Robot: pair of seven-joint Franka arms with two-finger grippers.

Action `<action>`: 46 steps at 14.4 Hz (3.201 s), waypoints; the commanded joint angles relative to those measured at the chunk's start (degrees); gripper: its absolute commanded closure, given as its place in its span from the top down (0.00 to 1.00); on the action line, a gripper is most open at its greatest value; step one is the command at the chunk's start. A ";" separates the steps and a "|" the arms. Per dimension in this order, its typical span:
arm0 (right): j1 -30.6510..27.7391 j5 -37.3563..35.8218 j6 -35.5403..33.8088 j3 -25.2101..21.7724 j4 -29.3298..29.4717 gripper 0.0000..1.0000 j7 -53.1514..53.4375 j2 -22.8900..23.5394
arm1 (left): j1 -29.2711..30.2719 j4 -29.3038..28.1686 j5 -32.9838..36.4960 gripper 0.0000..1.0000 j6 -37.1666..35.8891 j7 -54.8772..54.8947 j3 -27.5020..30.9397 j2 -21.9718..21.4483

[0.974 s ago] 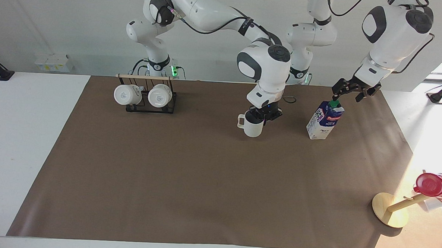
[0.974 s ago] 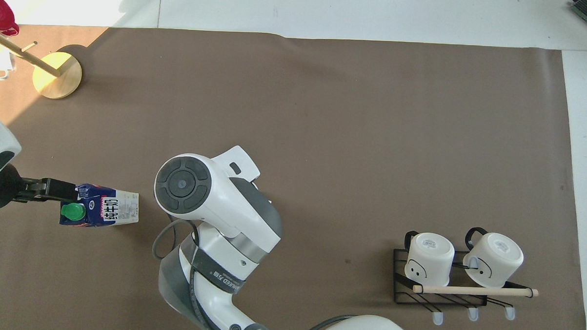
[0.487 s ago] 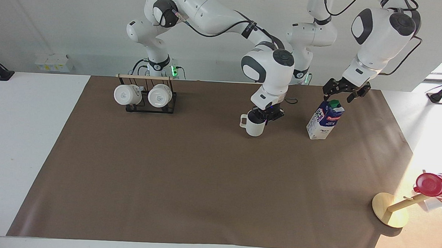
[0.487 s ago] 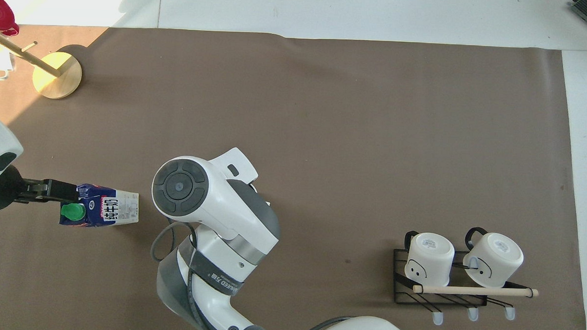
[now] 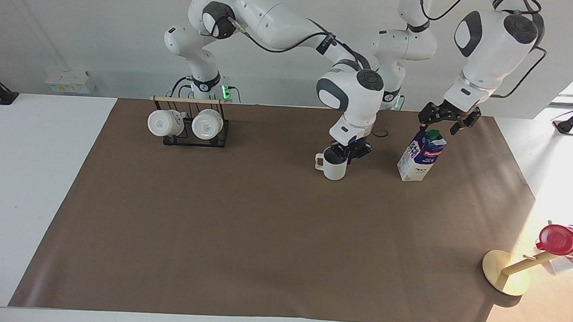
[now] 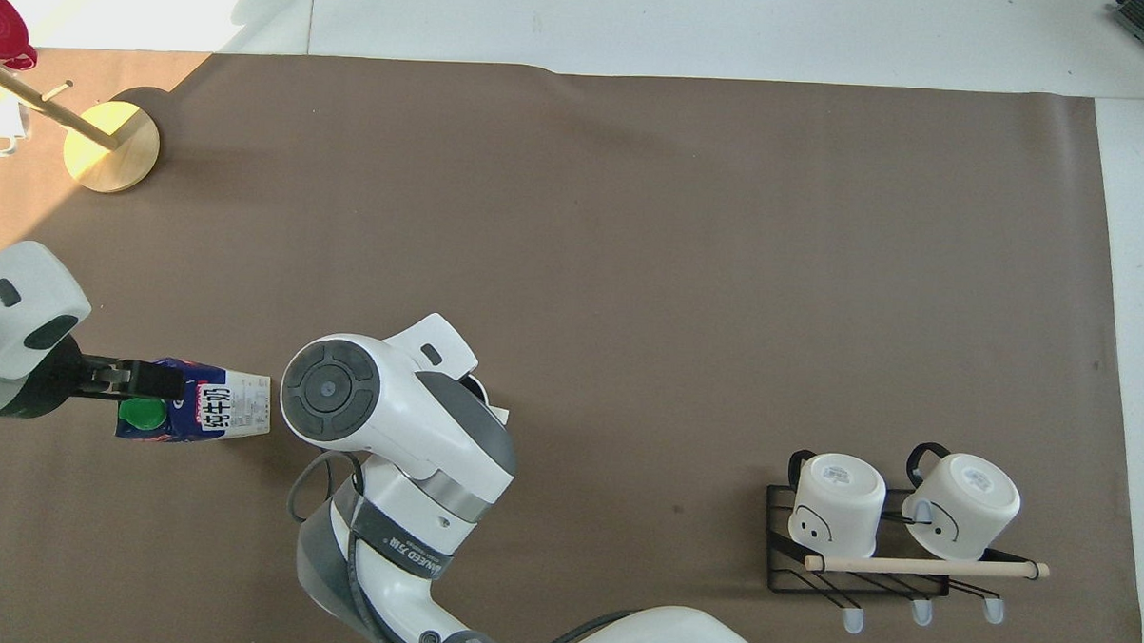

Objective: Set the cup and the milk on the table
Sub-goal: 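Set the mug down mid-table with the right gripper and withdraw it, then carry the milk carton with the left gripper beside the white mug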

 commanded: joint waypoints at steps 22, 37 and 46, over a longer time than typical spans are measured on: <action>-24.65 0.32 -10.05 -0.28 -20.62 1.00 -7.90 -34.03 | 1.89 -19.83 1.13 0.94 19.47 11.36 0.82 -7.50; -44.97 -0.12 -30.10 -0.72 -6.13 1.00 -42.80 -39.32 | -1.44 -5.61 1.13 0.49 6.73 0.66 0.39 -2.32; -45.33 0.58 -33.88 -0.63 -7.17 1.00 -45.00 -40.28 | -13.40 -5.24 1.13 0.48 7.86 -17.54 0.39 -2.05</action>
